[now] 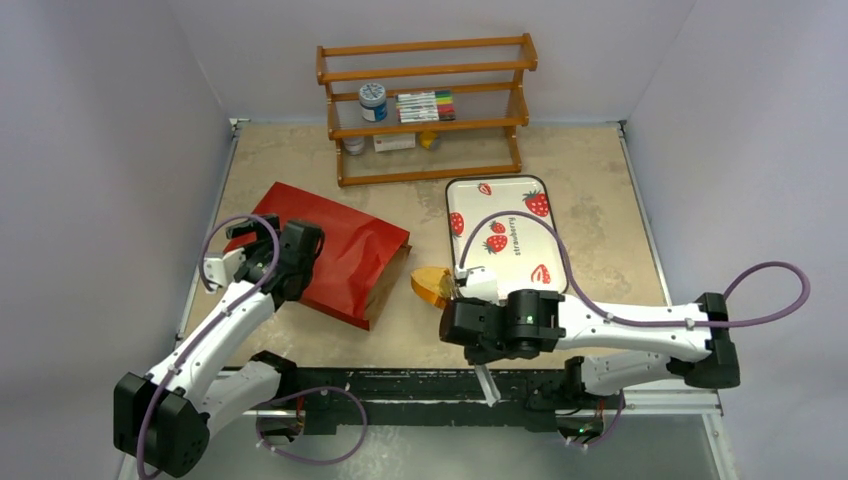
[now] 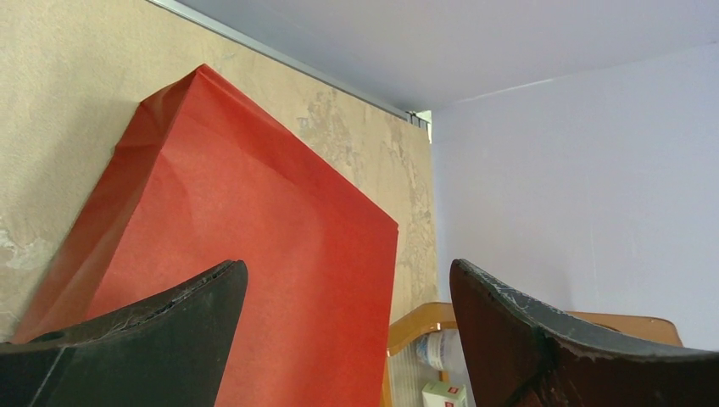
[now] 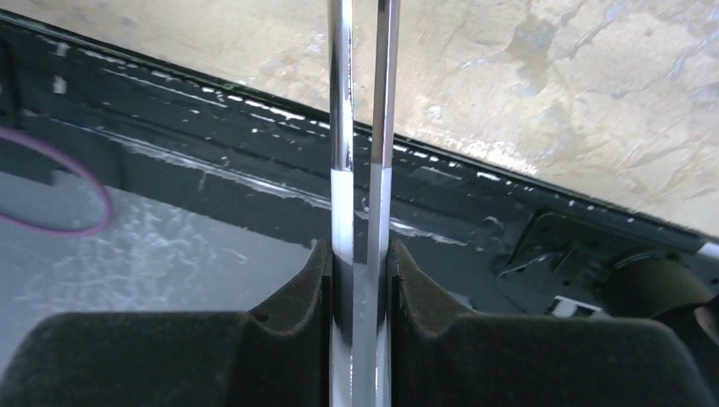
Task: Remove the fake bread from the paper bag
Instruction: Take out the fake bread from the paper bag, then place the fake bread in the container.
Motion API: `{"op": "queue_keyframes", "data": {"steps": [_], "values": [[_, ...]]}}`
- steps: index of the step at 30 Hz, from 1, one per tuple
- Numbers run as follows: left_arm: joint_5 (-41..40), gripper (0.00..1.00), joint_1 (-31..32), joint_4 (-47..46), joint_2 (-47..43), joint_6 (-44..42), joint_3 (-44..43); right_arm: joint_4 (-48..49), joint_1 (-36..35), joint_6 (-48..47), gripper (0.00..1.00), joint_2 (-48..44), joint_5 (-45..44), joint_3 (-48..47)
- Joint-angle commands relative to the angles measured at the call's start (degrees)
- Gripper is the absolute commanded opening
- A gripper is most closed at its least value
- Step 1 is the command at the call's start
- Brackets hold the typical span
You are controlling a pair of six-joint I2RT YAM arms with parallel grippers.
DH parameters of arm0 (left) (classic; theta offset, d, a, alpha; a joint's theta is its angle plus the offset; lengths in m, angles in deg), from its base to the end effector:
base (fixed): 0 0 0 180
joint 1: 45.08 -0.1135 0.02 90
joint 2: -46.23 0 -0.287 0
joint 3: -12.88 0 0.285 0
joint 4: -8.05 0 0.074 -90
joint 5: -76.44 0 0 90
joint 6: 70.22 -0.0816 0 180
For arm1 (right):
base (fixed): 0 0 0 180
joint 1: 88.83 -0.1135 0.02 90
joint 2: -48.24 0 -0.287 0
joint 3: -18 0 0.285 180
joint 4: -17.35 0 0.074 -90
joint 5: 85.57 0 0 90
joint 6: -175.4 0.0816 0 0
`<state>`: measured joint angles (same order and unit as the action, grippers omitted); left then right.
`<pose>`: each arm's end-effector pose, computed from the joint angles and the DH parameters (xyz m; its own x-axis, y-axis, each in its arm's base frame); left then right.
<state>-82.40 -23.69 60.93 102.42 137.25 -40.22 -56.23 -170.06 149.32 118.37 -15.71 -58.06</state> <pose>0.2166 -0.0031 0.2509 0.6703 -0.6065 -0.4276 -0.5212 0.0253 -0.8530 0.0679 0.2558 0.2736 -0.8775 -0.1571 -0.4532 -0.2725 0.9408 0.2015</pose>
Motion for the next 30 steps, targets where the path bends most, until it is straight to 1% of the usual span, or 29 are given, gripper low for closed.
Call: {"op": "queue_keyframes", "data": {"steps": [1,3,8,12,16,18,22,27,30], "values": [[1.01,0.89,-1.44,-2.41,-1.20,-3.79,1.51,-3.96,-1.48,12.07,0.00,-3.41,-5.10,-3.34],[1.35,0.89,-2.01,-3.11,-1.94,-5.16,2.10,-3.84,-1.50,14.45,0.00,-3.11,-7.47,-3.58],[2.55,0.89,-3.03,-3.93,-3.79,-7.75,3.36,-4.92,-1.26,16.08,0.00,2.03,-15.10,-8.51],[3.43,0.89,-3.28,-3.91,-4.87,-8.97,3.68,-3.71,3.02,16.23,0.00,4.74,-19.08,-11.99],[4.09,0.89,-3.43,-4.08,-5.53,-10.37,3.55,-1.18,11.15,11.26,0.00,6.12,-21.24,-13.61],[4.31,0.89,-3.41,-4.04,-5.71,-10.88,3.51,2.30,15.78,7.17,0.00,5.56,-21.62,-12.74],[4.36,0.89,-3.45,-3.41,-6.42,-11.52,3.51,12.87,25.84,-2.16,0.00,3.86,-19.30,-7.61],[4.80,0.90,-3.50,-2.20,-7.41,-11.69,3.62,23.16,37.67,-8.60,0.00,5.17,-16.88,-0.39],[5.09,0.90,-3.49,-0.49,-8.46,-11.16,3.66,28.79,42.88,-11.38,0.00,6.86,-15.89,3.44]]}}
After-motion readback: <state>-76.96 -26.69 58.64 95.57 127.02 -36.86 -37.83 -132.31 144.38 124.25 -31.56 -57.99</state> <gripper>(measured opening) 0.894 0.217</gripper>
